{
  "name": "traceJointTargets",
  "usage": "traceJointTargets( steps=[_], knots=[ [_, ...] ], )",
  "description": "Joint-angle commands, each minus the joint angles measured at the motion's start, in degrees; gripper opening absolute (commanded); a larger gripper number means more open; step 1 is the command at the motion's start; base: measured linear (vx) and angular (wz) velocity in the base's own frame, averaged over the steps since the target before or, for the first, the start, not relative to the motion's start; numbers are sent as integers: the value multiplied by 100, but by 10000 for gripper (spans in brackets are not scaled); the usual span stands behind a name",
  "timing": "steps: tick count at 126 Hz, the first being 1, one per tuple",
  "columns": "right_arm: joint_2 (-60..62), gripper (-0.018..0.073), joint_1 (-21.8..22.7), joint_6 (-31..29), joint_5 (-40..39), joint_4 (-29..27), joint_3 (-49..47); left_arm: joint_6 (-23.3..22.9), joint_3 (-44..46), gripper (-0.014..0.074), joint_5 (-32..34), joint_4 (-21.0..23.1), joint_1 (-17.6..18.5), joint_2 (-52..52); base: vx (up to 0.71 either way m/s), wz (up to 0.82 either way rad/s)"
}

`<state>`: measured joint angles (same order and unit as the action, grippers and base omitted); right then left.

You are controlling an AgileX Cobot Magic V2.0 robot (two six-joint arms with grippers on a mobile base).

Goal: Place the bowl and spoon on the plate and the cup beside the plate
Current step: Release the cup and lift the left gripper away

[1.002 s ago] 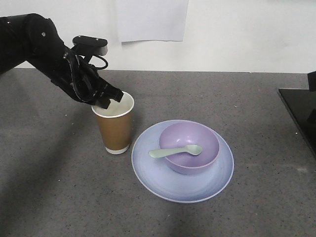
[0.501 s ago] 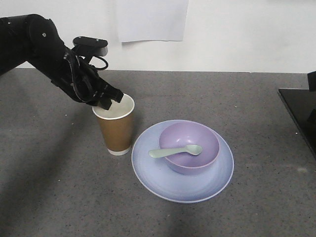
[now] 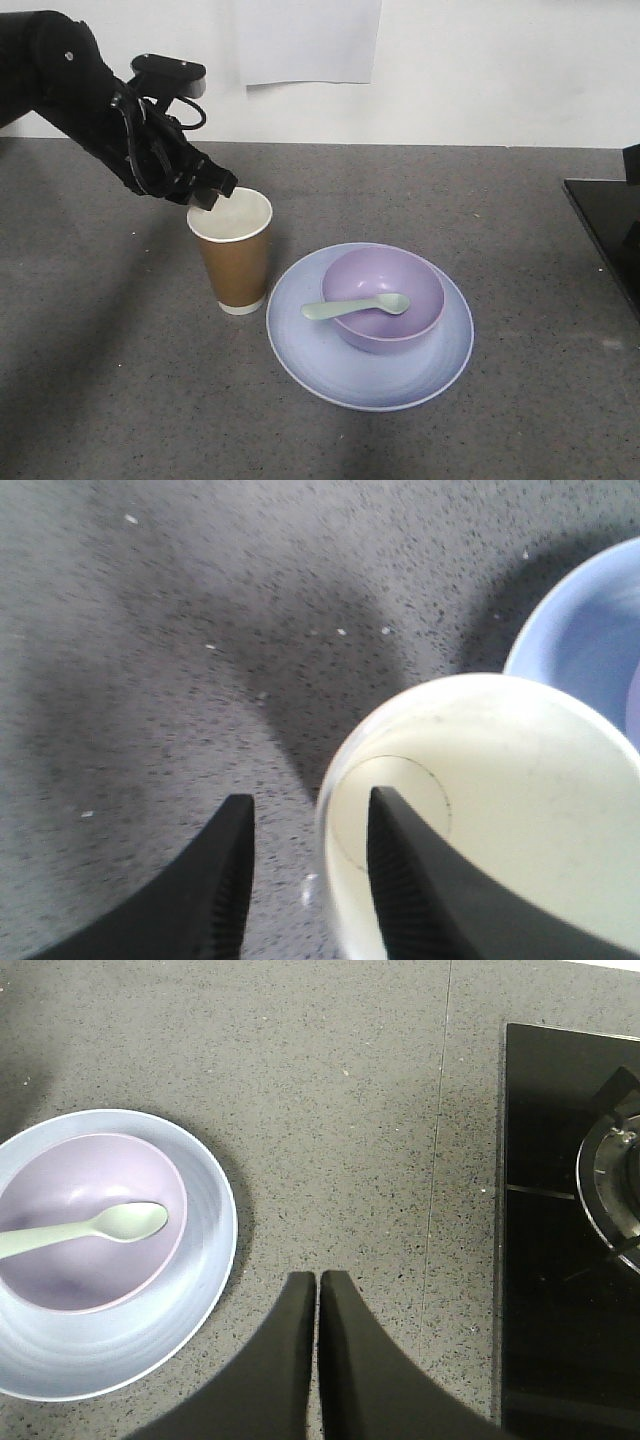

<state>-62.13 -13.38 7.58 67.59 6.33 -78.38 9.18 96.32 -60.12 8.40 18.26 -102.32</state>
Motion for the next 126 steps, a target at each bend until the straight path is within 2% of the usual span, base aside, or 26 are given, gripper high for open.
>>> traceJointTargets(
  steps=[1, 21, 54, 67, 89, 126],
  knots=[
    [81, -1, 31, -32, -319, 81, -152, -200, 161, 274, 290, -121, 25, 487, 0, 0],
    [81, -1, 31, -32, -319, 81, -152, -270, 161, 230, 266, -383, 25, 821, 0, 0],
    [81, -1, 31, -32, -319, 81, -152, -1235, 154, 67, 328, -1343, -23, 1370, 0, 0],
    [81, -1, 31, -32, -319, 81, -152, -1253, 154, -9, 264, -1374, -168, 1513, 0, 0],
    [81, -1, 31, -32, -319, 81, -152, -1253, 154, -8, 171, -1262, -381, 1663, 0, 0],
    [81, -1, 31, -32, -319, 81, -152, -1264, 154, -8, 65, -1272, -388, 1714, 0, 0]
  ],
)
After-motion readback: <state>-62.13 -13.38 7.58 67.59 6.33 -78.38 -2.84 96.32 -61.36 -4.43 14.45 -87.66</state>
